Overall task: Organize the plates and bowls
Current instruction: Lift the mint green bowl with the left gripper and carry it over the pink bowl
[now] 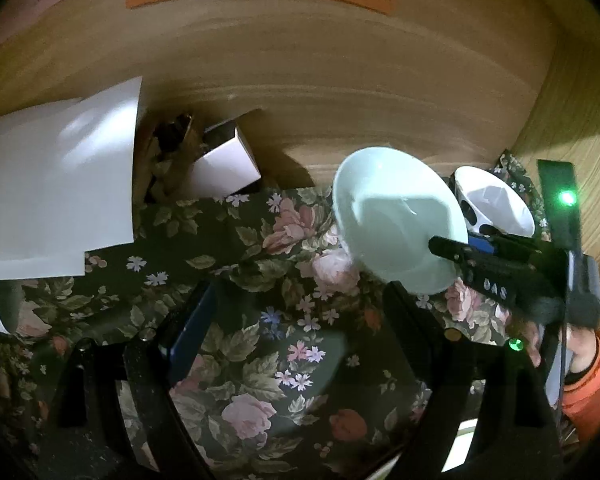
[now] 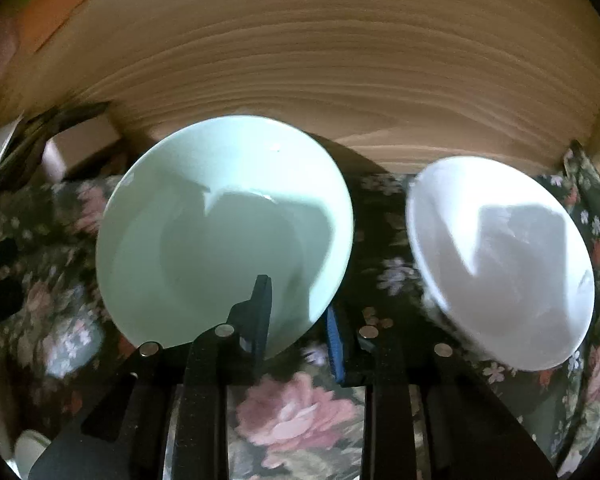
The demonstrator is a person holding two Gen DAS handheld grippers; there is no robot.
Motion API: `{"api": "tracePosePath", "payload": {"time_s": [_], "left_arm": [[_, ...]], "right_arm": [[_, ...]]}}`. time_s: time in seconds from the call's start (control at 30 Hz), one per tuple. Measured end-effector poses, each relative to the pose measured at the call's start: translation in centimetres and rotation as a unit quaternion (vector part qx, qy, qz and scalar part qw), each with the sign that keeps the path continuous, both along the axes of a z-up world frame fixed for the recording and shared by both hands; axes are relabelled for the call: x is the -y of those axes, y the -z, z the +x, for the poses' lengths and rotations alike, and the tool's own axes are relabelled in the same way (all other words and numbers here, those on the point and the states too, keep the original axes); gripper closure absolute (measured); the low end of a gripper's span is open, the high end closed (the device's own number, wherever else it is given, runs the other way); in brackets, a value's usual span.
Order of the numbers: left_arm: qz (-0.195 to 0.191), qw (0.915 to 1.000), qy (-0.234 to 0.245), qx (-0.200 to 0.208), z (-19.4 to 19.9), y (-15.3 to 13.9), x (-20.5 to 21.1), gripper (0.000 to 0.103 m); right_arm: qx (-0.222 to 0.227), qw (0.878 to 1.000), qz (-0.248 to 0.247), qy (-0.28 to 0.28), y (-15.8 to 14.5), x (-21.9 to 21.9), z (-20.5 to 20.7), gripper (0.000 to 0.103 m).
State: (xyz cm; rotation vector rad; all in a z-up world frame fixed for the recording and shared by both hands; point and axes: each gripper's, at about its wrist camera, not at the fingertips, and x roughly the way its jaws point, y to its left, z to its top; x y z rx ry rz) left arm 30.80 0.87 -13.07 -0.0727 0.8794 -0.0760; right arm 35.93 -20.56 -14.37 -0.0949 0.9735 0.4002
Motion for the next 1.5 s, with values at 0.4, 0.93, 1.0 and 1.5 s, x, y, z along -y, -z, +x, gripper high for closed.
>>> {"api": "tracePosePath", "payload": {"time_s": [0.4, 0.93, 1.0, 1.5], "left_arm": [[0.0, 0.9983, -0.008, -0.058, 1.1, 1.7, -0.5, 0.019], [0.009, 0.991, 0.053, -0.123, 1.4, 4.0, 1.9, 0.077], [0.017, 0.9914, 0.054, -0.119, 1.3, 4.0, 2.3, 0.078], [0.004, 0.9961, 0.059, -0.066, -1.9, 0.5, 1.9, 0.08]], "right_arm": [[-0.037, 0.994, 0.017, -0.105, -0.8, -2.3, -5.6, 0.082], [-0.057, 0.994, 0.055, -0.072, -0.4, -1.5, -5.1, 0.078], [-0.054, 0.995, 0.054, -0.072, -0.4, -1.8, -5.2, 0.08], [0.008, 0.996, 0.069, -0.049, -4.4, -1.1, -7.1, 0.082]]}}
